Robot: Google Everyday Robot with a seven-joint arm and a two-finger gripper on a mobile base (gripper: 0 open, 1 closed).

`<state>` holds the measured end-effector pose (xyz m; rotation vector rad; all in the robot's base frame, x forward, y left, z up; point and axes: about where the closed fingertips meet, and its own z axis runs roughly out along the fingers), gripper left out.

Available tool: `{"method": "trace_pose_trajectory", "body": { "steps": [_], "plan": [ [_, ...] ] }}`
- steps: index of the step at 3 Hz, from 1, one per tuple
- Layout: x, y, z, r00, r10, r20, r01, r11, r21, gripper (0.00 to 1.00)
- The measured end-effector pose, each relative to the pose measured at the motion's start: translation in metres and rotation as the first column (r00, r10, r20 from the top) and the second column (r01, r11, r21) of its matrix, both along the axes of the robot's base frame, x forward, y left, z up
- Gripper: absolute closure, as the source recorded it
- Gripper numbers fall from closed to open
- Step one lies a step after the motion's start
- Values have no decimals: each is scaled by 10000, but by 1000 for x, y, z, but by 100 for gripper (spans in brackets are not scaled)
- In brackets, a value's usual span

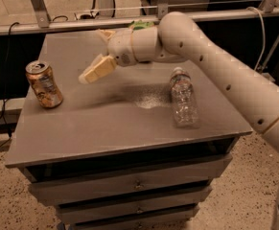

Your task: Place orange can upright

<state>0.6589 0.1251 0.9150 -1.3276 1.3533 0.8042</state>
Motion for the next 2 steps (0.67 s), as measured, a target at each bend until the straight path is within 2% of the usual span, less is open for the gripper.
{"method": "trace_pose_trajectory", "body": {
  "steps": [1, 2],
  "plan": [
    [8, -54, -4, 9999, -136, -17, 134, 9953, -957, 0],
    [7, -59, -6, 10000, -48, -67, 41, 9939, -1106, 0]
  ]
}}
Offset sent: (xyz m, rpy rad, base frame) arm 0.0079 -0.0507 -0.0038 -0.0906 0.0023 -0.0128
